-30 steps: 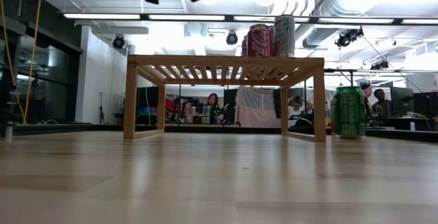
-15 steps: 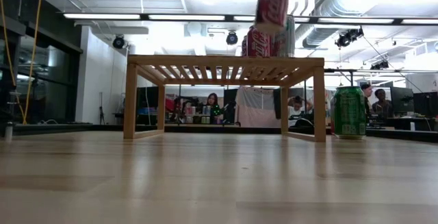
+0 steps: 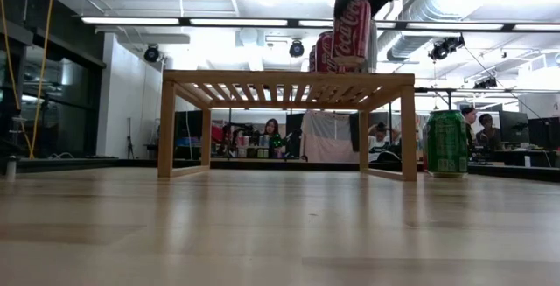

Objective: Place canned beverage on shelf
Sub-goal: Put the red white soda can on the shelf aligned with the other red white soda cans

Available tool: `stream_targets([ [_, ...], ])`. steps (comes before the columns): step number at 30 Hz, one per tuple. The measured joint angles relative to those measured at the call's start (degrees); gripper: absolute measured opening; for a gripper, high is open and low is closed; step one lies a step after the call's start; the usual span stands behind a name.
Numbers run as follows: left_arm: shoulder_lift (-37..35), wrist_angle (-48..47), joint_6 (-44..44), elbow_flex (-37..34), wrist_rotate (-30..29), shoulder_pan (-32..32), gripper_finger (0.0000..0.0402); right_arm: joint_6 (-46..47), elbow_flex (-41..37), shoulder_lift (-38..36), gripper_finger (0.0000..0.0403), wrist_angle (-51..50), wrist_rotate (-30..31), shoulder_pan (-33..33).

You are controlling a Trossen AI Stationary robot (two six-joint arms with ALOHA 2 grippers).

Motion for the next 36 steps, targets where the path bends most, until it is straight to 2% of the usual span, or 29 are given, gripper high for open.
stream_targets([
  [8, 2.2, 0.1, -1.1, 0.0, 0.0, -0.9, 0.0376, 2.5, -0.4, 2.0, 0.0294, 1.3, -4.2, -1.0],
  [15, 2.5, 0.0, -1.8, -0.1, 0.0, -1.1, 0.0376, 2.8, -0.4, 5.6, 0.0294, 1.6, -3.6, -1.1],
  [28, 2.5, 0.0, -2.1, -0.1, 0.0, -1.1, 0.0376, 6.4, -0.4, 5.7, 0.0294, 2.3, -2.0, -1.8],
  [34, 2.5, 0.0, -2.1, -0.1, 0.0, -1.1, 0.0376, 6.6, -0.4, 5.5, 0.0368, 2.6, -2.5, -1.8],
  [36, 2.5, 0.0, -2.1, -0.1, 0.0, -1.1, 0.0376, 6.6, -0.4, 5.5, 0.0381, 2.7, -3.0, -1.8],
])
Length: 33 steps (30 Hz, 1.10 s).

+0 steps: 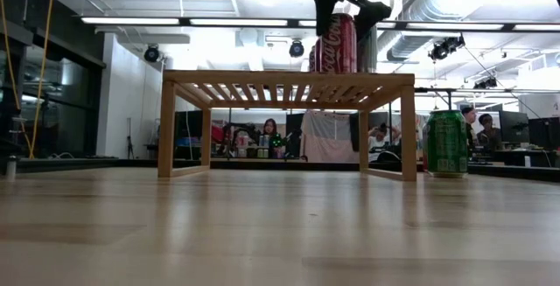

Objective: Place canned beverage on shelf
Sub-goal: Put the red white soda can on the shelf aligned with the other red white soda cans, then put the top right green soda can on the shelf

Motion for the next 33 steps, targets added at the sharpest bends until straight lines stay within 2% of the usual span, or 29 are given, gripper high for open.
stream_targets([
  [13, 0.0, 0.0, 0.0, 0.0, 0.0, 0.0, 0.0376, -0.2, 0.1, -2.4, 0.0386, -0.9, -1.5, 0.0],
  [25, -0.6, -0.1, -0.2, 0.0, 0.1, 0.0, 0.0376, -6.2, 0.1, -12.4, 0.0387, -4.1, -1.4, 1.3],
  [33, -3.0, -0.3, -2.0, 0.0, 0.4, 0.0, 0.0376, -9.5, 0.0, -17.5, 0.0387, -11.8, 4.3, 4.1],
])
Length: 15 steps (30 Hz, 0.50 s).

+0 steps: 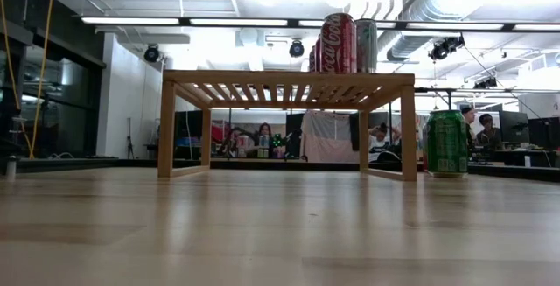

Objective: Place canned beverage on shelf
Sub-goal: Put the top right green soda can on the shelf

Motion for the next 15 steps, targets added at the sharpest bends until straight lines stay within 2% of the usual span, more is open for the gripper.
stream_targets([
  [12, -1.1, -0.2, -2.5, 0.0, 1.5, 0.0, 0.0376, -2.4, 0.0, -3.0, 0.0387, 0.3, 3.1, 0.9],
  [15, -1.1, -0.2, -3.1, 0.0, 4.3, 0.0, 0.0376, -2.6, 0.0, -2.9, 0.0387, 0.5, 3.1, 0.9],
])
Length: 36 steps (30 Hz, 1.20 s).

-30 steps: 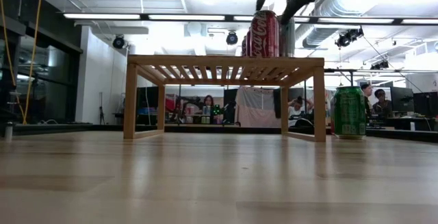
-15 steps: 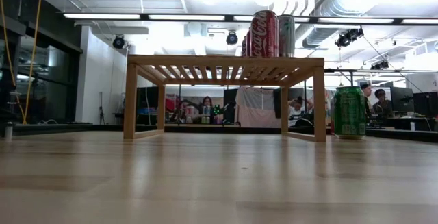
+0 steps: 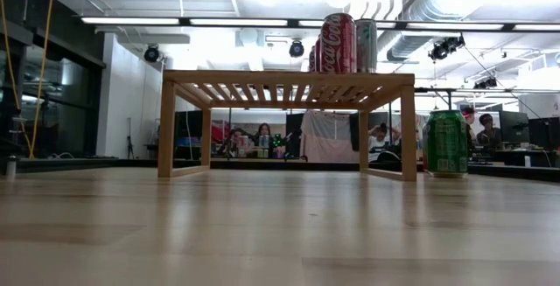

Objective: Place canned beverage on shelf
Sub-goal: Put the top right green soda can on the shelf

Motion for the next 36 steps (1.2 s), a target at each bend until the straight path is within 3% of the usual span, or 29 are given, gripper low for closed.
stream_targets([
  [5, 0.0, 0.0, -1.0, 0.0, 3.1, 0.0, 0.0376, 1.4, 0.0, 0.0, 0.0387, 1.0, 0.0, 0.0],
  [36, 0.1, -2.3, -0.3, 0.0, 3.0, -0.1, 0.0376, 3.1, 0.0, 0.0, 0.0387, 1.1, -2.3, 0.0],
])
